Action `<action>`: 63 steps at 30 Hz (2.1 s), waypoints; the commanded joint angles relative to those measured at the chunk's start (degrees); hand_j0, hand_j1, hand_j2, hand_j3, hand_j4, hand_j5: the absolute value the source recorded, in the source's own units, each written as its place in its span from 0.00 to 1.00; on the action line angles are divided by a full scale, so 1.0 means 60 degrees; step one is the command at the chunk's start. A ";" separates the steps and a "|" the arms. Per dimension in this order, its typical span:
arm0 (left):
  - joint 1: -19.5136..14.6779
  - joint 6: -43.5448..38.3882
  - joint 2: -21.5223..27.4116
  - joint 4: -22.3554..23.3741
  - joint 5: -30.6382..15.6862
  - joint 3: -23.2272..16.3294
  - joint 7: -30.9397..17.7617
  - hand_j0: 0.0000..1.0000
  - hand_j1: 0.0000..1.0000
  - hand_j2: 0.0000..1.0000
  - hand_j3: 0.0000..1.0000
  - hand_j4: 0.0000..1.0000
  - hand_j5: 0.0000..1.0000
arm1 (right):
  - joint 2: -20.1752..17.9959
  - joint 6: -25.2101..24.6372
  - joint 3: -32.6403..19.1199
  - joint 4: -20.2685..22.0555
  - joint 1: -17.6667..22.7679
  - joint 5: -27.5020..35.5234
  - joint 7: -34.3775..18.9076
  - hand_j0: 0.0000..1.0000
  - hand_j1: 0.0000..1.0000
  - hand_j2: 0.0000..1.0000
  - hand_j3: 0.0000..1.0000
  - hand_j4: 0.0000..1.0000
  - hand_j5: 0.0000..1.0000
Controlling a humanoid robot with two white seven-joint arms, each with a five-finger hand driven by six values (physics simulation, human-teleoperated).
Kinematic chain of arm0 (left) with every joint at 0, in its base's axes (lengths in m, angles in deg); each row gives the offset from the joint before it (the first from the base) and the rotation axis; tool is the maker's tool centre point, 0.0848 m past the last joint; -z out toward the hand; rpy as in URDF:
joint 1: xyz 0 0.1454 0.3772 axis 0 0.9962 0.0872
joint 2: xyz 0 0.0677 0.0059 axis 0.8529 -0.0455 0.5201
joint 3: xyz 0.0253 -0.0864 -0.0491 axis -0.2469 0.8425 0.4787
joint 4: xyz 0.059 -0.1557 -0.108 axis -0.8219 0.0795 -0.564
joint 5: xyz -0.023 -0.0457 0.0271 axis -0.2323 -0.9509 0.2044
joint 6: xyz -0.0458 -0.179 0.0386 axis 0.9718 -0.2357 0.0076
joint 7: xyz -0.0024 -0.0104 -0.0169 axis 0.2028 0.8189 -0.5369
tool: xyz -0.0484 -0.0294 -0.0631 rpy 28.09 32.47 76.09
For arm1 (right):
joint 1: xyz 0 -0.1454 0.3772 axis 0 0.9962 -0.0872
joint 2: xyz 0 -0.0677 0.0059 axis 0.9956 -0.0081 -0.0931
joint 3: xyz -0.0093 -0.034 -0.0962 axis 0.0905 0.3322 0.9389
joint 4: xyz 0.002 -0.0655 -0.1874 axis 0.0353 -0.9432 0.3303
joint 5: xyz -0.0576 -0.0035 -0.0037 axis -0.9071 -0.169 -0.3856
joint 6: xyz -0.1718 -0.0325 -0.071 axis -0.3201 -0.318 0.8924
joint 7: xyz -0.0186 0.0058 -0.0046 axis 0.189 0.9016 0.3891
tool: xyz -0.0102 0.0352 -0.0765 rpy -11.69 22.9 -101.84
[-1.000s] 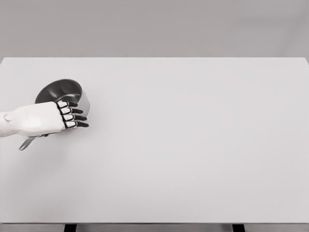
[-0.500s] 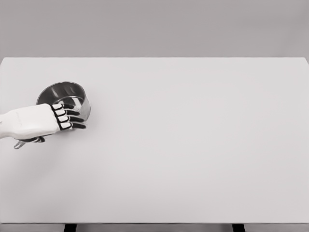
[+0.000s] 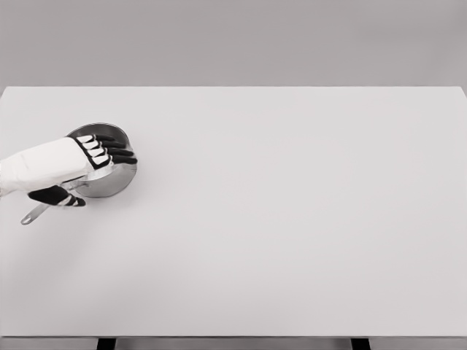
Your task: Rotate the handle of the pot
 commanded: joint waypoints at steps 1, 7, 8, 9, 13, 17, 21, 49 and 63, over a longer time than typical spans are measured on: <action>-0.0013 -0.1339 -0.0104 -0.0006 -0.0123 0.0018 0.0212 1.00 1.00 1.00 1.00 1.00 1.00 | 0.0000 0.0001 0.0001 0.0001 0.0000 0.0002 -0.0001 1.00 1.00 1.00 1.00 1.00 1.00; 0.0529 -0.1999 -0.0060 -0.0036 0.0140 0.0033 0.1047 1.00 1.00 1.00 1.00 1.00 1.00 | 0.0000 0.0001 0.0001 0.0001 0.0000 0.0002 -0.0001 1.00 1.00 1.00 1.00 1.00 1.00; 0.0572 -0.1999 -0.0060 -0.0036 0.0155 0.0033 0.1091 1.00 1.00 1.00 1.00 1.00 1.00 | 0.0000 0.0001 0.0001 0.0001 0.0000 0.0002 -0.0001 1.00 1.00 1.00 1.00 1.00 1.00; 0.0587 -0.1984 -0.0045 -0.0036 0.0155 0.0033 0.1135 1.00 1.00 1.00 1.00 1.00 1.00 | 0.0000 0.0001 0.0001 0.0001 0.0000 0.0002 -0.0001 1.00 1.00 1.00 1.00 1.00 1.00; 0.0675 -0.1809 0.0028 -0.0094 0.0141 0.0033 0.1237 1.00 1.00 1.00 1.00 1.00 1.00 | 0.0000 0.0001 0.0001 0.0001 0.0000 0.0002 -0.0001 1.00 1.00 1.00 1.00 1.00 1.00; 0.0924 -0.1325 0.0145 -0.0094 0.0111 0.0018 0.1677 1.00 1.00 1.00 1.00 1.00 1.00 | 0.0000 0.0001 0.0001 0.0001 0.0000 0.0002 -0.0001 1.00 1.00 1.00 1.00 1.00 1.00; 0.1187 -0.1384 0.0160 -0.0094 0.0126 0.0018 0.2058 1.00 1.00 1.00 1.00 1.00 1.00 | 0.0000 0.0001 0.0001 0.0001 0.0000 0.0002 -0.0001 1.00 1.00 1.00 1.00 1.00 1.00; 0.1993 -0.2717 0.0087 -0.0006 0.1547 0.0092 0.2849 1.00 1.00 1.00 1.00 1.00 1.00 | 0.0000 0.0001 0.0001 0.0001 0.0000 0.0002 -0.0001 1.00 1.00 1.00 1.00 1.00 1.00; 0.1993 -0.3127 0.0131 0.0081 0.1693 0.0209 0.2849 1.00 1.00 1.00 1.00 1.00 1.00 | 0.0000 0.0001 0.0001 0.0001 0.0000 0.0002 -0.0001 1.00 1.00 1.00 1.00 1.00 1.00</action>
